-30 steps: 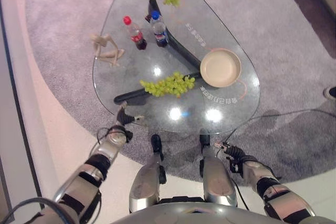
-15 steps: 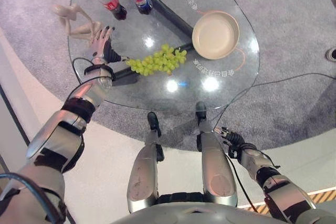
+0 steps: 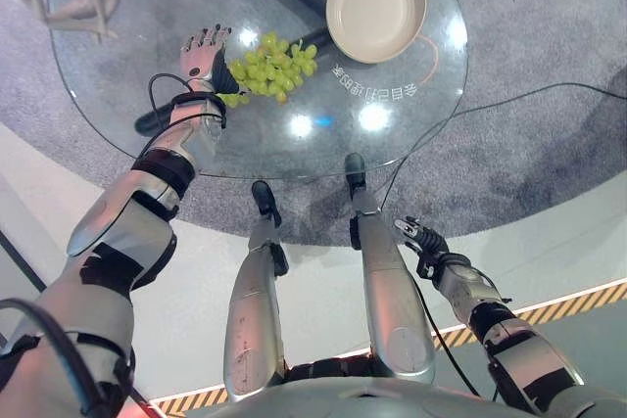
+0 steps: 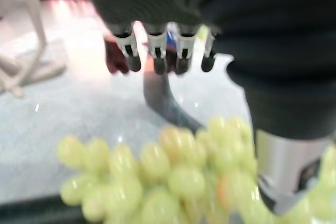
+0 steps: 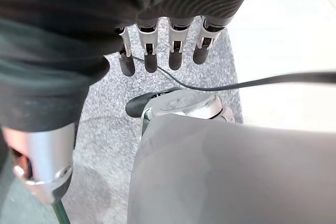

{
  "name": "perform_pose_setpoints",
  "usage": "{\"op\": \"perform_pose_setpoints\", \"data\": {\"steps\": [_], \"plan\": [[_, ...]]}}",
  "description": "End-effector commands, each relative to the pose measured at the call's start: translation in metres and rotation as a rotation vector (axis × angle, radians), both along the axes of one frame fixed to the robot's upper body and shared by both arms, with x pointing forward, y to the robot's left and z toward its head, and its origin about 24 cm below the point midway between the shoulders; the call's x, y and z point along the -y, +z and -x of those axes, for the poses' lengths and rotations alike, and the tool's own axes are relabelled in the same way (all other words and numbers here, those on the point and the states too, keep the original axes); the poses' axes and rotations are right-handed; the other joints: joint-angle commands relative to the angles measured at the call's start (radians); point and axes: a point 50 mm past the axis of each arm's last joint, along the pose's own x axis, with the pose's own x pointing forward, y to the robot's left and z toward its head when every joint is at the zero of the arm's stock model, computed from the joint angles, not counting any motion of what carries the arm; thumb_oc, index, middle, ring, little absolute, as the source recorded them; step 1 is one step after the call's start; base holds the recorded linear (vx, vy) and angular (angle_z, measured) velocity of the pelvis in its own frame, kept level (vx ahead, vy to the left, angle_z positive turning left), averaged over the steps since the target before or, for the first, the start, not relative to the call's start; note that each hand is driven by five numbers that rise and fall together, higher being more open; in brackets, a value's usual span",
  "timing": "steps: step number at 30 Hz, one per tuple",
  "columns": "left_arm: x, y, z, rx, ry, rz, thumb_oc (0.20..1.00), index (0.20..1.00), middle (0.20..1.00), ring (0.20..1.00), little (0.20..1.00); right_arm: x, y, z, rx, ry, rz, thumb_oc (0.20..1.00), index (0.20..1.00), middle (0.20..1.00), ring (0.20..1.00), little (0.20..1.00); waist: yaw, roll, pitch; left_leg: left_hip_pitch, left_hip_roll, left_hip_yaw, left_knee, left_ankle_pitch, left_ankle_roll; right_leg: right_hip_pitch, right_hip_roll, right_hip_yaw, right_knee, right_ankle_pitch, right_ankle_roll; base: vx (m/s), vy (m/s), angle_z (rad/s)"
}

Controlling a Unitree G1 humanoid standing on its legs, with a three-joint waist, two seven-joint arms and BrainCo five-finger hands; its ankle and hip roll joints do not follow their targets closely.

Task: Pick up fruits into the plate

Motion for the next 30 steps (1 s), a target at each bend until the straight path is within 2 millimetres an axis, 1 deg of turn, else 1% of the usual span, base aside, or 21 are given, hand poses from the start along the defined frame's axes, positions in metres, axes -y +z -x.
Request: {"op": "perform_pose_setpoints", "data": {"steps": [1,3,8,13,16,18,20,21,25,26,27,28,30], "plan": [[-0.015,0.025,-0.003,0.050,0.089,-0.027,1.000,1.000,1.000,1.000,1.000,-0.013,-0.003,0.005,0.012,0.002,-0.052,1.000,1.000,1.000,1.000,1.000,-0.011,-0.043,-0.023,-0.070,-0.073,-0.006,0.145,-0.132,0.050,-0.029,0.118,-0.030,0.069,-0.062,-0.056,-0.03,-0.033,-0.10],[-0.013,0.025,-0.005,0.036,0.114,-0.035,1.000,1.000,1.000,1.000,1.000,-0.015,0.000,0.002,0.028,-0.006,-0.066,1.000,1.000,1.000,1.000,1.000,-0.025,-0.050,-0.023,-0.116,-0.074,0.002,0.174,-0.138,0.049,-0.071,0.120,-0.025,0.077,-0.053,-0.056,-0.03,-0.035,-0.05],[-0.016,0.024,-0.005,0.026,0.161,-0.059,1.000,1.000,1.000,1.000,1.000,-0.014,0.001,0.001,0.042,-0.025,-0.089,1.000,1.000,1.000,1.000,1.000,-0.038,-0.060,-0.023,-0.153,-0.075,0.008,0.198,-0.145,0.050,-0.107,0.123,-0.020,0.087,-0.046,-0.055,-0.01,-0.028,-0.06],[-0.030,0.033,-0.004,0.057,0.281,-0.125,1.000,1.000,1.000,1.000,1.000,-0.013,0.004,0.001,0.077,-0.042,-0.135,1.000,1.000,1.000,1.000,1.000,-0.055,-0.077,-0.023,-0.203,-0.073,0.017,0.225,-0.149,0.046,-0.154,0.131,-0.017,0.098,-0.036,-0.056,-0.01,-0.024,-0.05],[-0.037,0.035,-0.002,0.061,0.337,-0.148,1.000,1.000,1.000,1.000,1.000,-0.013,0.003,0.002,0.080,-0.050,-0.155,1.000,1.000,1.000,1.000,1.000,-0.059,-0.083,-0.023,-0.213,-0.073,0.015,0.235,-0.153,0.044,-0.163,0.131,-0.018,0.101,-0.034,-0.055,0.01,-0.039,-0.02],[-0.046,0.036,0.001,0.068,0.396,-0.171,1.000,1.000,1.000,1.000,1.000,-0.013,0.002,0.004,0.081,-0.061,-0.181,1.000,1.000,1.000,1.000,1.000,-0.062,-0.088,-0.023,-0.225,-0.073,0.010,0.245,-0.157,0.044,-0.175,0.132,-0.017,0.107,-0.033,-0.056,0.02,-0.043,0.01],[-0.049,0.036,0.002,0.076,0.412,-0.179,1.000,1.000,1.000,1.000,1.000,-0.013,0.002,0.004,0.083,-0.062,-0.187,1.000,1.000,1.000,1.000,1.000,-0.063,-0.090,-0.023,-0.228,-0.073,0.009,0.247,-0.159,0.045,-0.179,0.132,-0.018,0.109,-0.034,-0.057,0.01,-0.016,-0.01],[-0.055,0.038,0.004,0.084,0.451,-0.208,1.000,1.000,1.000,1.000,1.000,-0.014,0.003,0.004,0.092,-0.069,-0.209,1.000,1.000,1.000,1.000,1.000,-0.063,-0.094,-0.023,-0.236,-0.074,0.006,0.249,-0.160,0.046,-0.188,0.134,-0.019,0.111,-0.034,-0.058,0.02,-0.029,-0.04],[-0.061,0.038,0.006,0.066,0.504,-0.240,1.000,1.000,1.000,1.000,1.000,-0.017,0.005,0.003,0.113,-0.077,-0.239,1.000,1.000,1.000,1.000,1.000,-0.063,-0.096,-0.023,-0.248,-0.078,-0.001,0.252,-0.163,0.045,-0.200,0.134,-0.020,0.111,-0.032,-0.058,0.01,-0.021,-0.04],[-0.064,0.037,0.007,0.048,0.518,-0.263,0.956,0.956,0.956,0.956,0.956,-0.018,0.007,0.002,0.121,-0.082,-0.251,1.000,1.000,1.000,1.000,1.000,-0.062,-0.097,-0.023,-0.255,-0.081,-0.006,0.257,-0.165,0.045,-0.206,0.133,-0.020,0.113,-0.032,-0.058,0.00,0.000,0.00],[-0.065,0.036,0.007,0.045,0.518,-0.287,0.313,0.313,0.313,0.313,0.313,-0.018,0.007,0.002,0.122,-0.086,-0.258,1.000,1.000,1.000,1.000,1.000,-0.061,-0.097,-0.023,-0.257,-0.082,-0.008,0.258,-0.167,0.045,-0.208,0.133,-0.020,0.115,-0.032,-0.058,0.00,0.000,0.00],[-0.065,0.035,0.008,0.046,0.516,-0.295,0.200,0.200,0.200,0.200,0.200,-0.018,0.007,0.002,0.124,-0.087,-0.260,1.000,1.000,1.000,1.000,1.000,-0.060,-0.097,-0.023,-0.259,-0.082,-0.010,0.259,-0.167,0.045,-0.209,0.132,-0.021,0.115,-0.032,-0.058,0.00,0.000,0.00],[-0.065,0.033,0.008,0.028,0.513,-0.334,0.200,0.200,0.200,0.200,0.200,-0.020,0.008,0.001,0.127,-0.090,-0.274,1.000,1.000,1.000,1.000,1.000,-0.058,-0.097,-0.023,-0.262,-0.083,-0.011,0.257,-0.167,0.045,-0.215,0.132,-0.022,0.116,-0.030,-0.058,0.00,0.000,0.00]]}}
